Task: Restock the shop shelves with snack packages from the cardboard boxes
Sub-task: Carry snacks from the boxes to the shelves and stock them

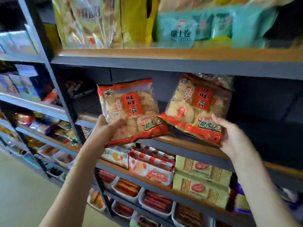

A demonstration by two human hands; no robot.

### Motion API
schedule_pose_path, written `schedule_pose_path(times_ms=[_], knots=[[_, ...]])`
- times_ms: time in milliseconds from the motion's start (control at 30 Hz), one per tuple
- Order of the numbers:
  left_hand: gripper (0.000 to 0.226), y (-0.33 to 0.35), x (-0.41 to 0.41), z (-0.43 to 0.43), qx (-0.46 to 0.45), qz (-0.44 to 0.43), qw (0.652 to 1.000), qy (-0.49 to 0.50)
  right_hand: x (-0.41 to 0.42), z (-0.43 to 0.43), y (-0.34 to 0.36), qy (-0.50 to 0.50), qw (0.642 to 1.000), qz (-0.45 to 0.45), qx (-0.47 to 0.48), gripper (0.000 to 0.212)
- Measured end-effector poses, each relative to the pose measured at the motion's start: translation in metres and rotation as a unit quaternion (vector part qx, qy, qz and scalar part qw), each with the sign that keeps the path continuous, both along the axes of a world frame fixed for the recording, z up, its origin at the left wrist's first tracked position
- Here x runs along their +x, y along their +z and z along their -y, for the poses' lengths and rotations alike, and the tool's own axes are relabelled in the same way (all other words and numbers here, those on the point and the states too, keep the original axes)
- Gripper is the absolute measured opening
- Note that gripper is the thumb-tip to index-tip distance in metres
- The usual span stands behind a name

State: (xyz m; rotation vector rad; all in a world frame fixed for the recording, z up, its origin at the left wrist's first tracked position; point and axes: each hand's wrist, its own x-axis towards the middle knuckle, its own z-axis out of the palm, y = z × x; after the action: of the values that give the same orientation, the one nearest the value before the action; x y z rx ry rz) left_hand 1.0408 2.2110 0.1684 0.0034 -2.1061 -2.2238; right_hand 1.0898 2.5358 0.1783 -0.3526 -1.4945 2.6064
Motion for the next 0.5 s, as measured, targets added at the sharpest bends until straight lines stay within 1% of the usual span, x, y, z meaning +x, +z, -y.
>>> schedule_pose_path(times_ms=[33, 100, 167, 233, 300, 400, 433, 500], knots=[[0.071, 0.002, -0.011, 0.002, -0.004, -0.004, 1.000, -0.011, -0.007, -0.001, 0.000, -0.018, 1.000, 0.009, 0.000, 0.050], [0.059, 0.004, -0.031, 0.004, -0.002, -0.014, 1.000, -0.027, -0.019, -0.004, -0.001, -0.039, 0.999, 0.015, 0.004, 0.046], [0.050, 0.005, -0.049, 0.005, 0.005, -0.013, 0.999, -0.047, -0.028, -0.007, -0.002, -0.042, 0.999, 0.000, 0.017, 0.037], [0.048, 0.006, -0.064, 0.005, 0.019, -0.011, 0.998, -0.066, -0.035, -0.012, -0.001, -0.044, 0.998, -0.028, 0.033, 0.033], [0.045, 0.002, -0.078, 0.003, 0.041, -0.007, 0.995, -0.095, -0.043, -0.020, -0.003, -0.062, 0.994, -0.048, 0.074, 0.042], [0.035, -0.002, -0.093, -0.006, 0.076, -0.005, 0.988, -0.131, -0.056, -0.032, -0.005, -0.073, 0.981, -0.079, 0.159, 0.059], [0.035, -0.004, -0.097, -0.010, 0.082, -0.009, 0.986, -0.146, -0.061, -0.035, -0.007, -0.071, 0.978, -0.084, 0.177, 0.063], [0.045, -0.008, -0.103, -0.021, 0.088, -0.021, 0.982, -0.168, -0.073, -0.043, -0.010, -0.060, 0.972, -0.081, 0.211, 0.067]])
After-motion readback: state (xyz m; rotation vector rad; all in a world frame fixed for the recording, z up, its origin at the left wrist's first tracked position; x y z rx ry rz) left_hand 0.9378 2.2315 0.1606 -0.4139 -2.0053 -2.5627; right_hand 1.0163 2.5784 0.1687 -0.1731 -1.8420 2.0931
